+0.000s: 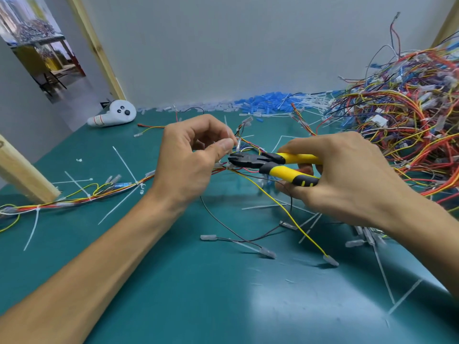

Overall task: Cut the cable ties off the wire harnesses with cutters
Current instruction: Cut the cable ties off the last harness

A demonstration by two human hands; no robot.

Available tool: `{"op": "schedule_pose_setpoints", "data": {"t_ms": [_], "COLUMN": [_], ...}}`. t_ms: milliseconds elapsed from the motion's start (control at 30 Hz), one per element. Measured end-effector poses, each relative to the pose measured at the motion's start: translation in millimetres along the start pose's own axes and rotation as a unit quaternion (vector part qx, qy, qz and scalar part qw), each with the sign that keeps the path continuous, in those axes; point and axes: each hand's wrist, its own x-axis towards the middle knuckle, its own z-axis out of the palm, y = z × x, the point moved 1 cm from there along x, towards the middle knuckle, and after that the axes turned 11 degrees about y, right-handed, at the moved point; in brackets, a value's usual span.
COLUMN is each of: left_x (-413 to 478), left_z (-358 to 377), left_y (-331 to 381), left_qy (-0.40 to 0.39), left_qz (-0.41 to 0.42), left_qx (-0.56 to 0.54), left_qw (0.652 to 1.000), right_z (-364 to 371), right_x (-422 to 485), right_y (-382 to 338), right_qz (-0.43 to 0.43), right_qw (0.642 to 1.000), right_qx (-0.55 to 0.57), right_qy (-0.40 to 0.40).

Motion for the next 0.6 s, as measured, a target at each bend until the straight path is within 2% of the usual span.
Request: {"op": "schedule_pose_setpoints", "data": {"t_ms": [233,333,433,500,600], "left_x": [-1,0,2,3,4], "left_z": [0,0,-1,-2,-2], "left_y": [-1,-2,-3,-2,-3], "left_qy": [-0.028,-0.020,0.018,0.033,0.042], "left_qz": [0.040,0.015,-0.009,-0.013,-0.014], "left_qx": [0.021,-0.010,-0.029,-0.024,-0.034], "left_qw": [0.999,1.000,0.999,0.999,0.998], "right_z": [0,-1,-5,-7,-11], "right_x": [-1,4,10,13,13], "right_y": [3,8,17,22,21], "right_qz": [0.019,0.041,0.100,0.140,0.134], "right_qw": [1.000,0.998,0.988,0.967,0.951], "right_qx": [0.012,0.035,0.114,0.207,0.259], "right_qy": [-0.007,-0.016,0.008,0.042,0.105]}}
